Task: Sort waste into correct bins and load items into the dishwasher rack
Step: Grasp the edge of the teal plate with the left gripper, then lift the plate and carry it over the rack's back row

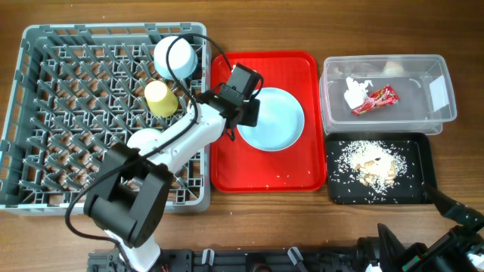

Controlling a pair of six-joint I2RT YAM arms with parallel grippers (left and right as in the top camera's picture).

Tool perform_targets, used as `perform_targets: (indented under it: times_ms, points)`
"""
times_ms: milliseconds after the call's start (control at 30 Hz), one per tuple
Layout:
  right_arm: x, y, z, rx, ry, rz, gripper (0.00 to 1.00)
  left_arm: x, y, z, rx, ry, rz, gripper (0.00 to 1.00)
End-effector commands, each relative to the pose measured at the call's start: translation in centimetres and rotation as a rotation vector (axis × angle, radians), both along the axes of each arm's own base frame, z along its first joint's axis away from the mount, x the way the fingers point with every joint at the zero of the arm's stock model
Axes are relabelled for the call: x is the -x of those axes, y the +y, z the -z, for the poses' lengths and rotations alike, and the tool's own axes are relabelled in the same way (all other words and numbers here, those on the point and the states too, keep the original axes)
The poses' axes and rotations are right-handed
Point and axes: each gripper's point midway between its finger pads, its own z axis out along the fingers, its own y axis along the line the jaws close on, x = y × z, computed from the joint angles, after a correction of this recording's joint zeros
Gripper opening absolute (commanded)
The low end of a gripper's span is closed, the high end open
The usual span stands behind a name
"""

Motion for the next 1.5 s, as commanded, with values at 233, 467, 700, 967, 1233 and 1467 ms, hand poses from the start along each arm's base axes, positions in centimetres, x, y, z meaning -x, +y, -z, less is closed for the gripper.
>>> perform_targets:
  times_ms: [233,467,700,967,1233,1467]
  points:
    - [0.0,-0.3,0.0,0.005,-0.002,0.019,1.00,0.1,1.0,5.8,-0.090,0.077,-0.011,0.43]
    - [0.0,-0.3,0.0,0.004,-0.002,0.019,1.00,0.6,-0.6,5.9,-0.057,0.075,0.024,0.04]
    - [0.0,-0.3,0.0,0.004,-0.002,0.019,1.00,-1.1,-1.8,1.1,-0.017,-0.040,0.072,0.04]
    - [0.0,-0.3,0.0,0.004,-0.002,0.019,1.00,0.4,5.8,-24.8,-0.039,-0.593,-0.072,0.04]
    - [0.0,-0.3,0.0,0.004,-0.002,0.019,1.00,2.4,19.5,-31.9,-0.694,-0.755,-0.247,0.04]
    - [0.0,-0.3,0.0,0.004,-0.002,0.019,1.00,0.0,27.9,-28.1,-0.922,-0.544,-0.422,0.04]
